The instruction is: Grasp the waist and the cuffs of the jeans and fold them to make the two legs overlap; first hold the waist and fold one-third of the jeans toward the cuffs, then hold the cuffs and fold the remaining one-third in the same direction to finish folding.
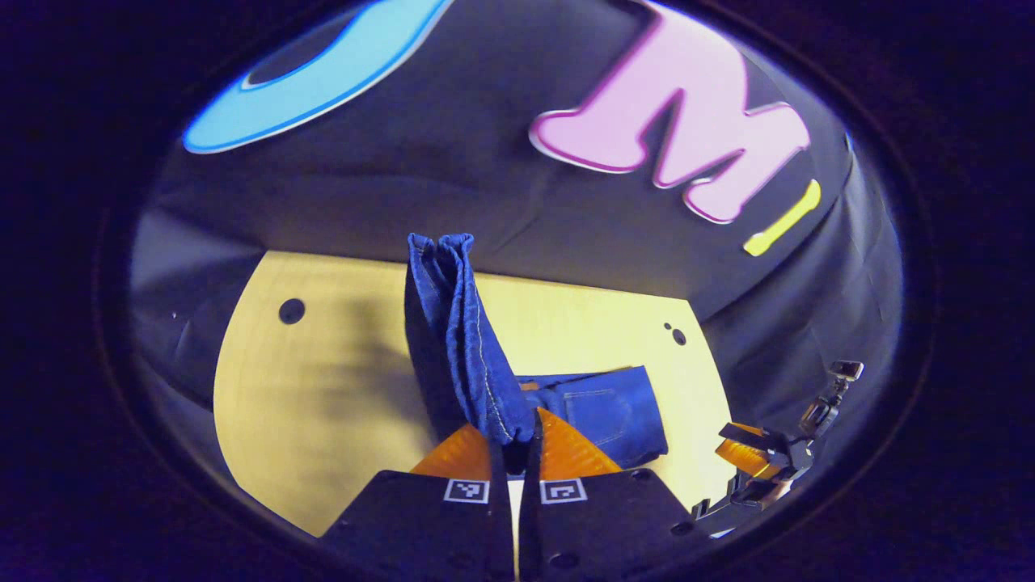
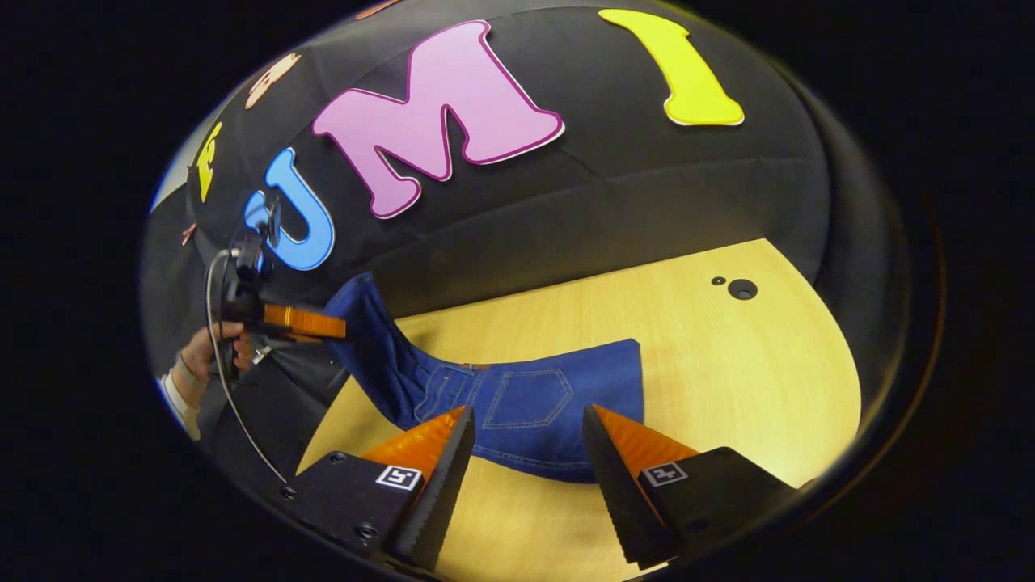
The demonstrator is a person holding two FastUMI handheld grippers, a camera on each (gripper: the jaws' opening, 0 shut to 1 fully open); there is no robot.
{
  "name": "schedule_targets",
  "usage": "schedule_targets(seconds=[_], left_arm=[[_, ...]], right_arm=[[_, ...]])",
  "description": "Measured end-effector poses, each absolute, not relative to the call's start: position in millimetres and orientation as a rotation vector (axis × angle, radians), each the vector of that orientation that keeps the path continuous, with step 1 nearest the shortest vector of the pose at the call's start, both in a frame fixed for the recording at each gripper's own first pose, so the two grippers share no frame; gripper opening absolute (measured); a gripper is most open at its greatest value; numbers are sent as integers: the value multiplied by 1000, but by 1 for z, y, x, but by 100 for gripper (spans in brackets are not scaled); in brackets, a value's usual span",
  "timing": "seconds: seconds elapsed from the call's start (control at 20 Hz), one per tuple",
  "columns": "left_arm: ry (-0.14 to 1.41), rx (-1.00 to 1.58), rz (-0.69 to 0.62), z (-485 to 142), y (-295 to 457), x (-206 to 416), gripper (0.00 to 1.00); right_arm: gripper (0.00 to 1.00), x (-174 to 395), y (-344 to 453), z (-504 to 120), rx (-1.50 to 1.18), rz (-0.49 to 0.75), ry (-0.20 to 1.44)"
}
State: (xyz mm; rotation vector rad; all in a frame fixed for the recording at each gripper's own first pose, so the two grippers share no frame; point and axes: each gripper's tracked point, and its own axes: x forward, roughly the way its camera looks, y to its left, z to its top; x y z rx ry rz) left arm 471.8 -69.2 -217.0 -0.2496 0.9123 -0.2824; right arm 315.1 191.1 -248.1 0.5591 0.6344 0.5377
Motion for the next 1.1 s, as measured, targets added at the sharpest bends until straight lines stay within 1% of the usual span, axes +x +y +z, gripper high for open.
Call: schedule_targets(seconds=[0.05,0.15,0.25,0.35,0.45,0.55,0.65,0.75,0.8,0.85,0.9,1.0,1.05,1.1], left_arm=[[906,-250,-334,-209,-105,476,8],[920,-243,-414,-221,-175,477,8],[986,-229,-494,-251,-232,479,8],[1047,-129,-534,-292,-264,482,9],[1127,-16,-519,-330,-265,474,9],[1179,51,-459,-334,-266,478,10],[1196,112,-434,-328,-264,473,16],[1181,126,-439,-310,-267,472,28],[1182,120,-450,-306,-274,465,43],[1173,113,-459,-301,-284,457,62],[1136,113,-463,-299,-288,457,83],[1028,104,-437,-275,-284,456,98],[967,85,-421,-257,-278,451,100],[903,65,-407,-236,-271,446,100]], right_arm=[[83,310,187,-252,551,540,639],[83,304,177,-261,546,537,641],[83,297,169,-278,546,527,670],[83,291,155,-291,536,505,678],[83,286,141,-296,533,493,675],[83,283,129,-302,529,485,670],[83,283,121,-312,536,471,679],[83,281,118,-313,561,465,679],[83,279,118,-313,567,466,678],[83,278,118,-314,561,467,678],[83,277,116,-314,549,463,672],[83,275,115,-305,544,458,652],[83,274,113,-296,536,445,628],[70,273,108,-290,499,422,604]])
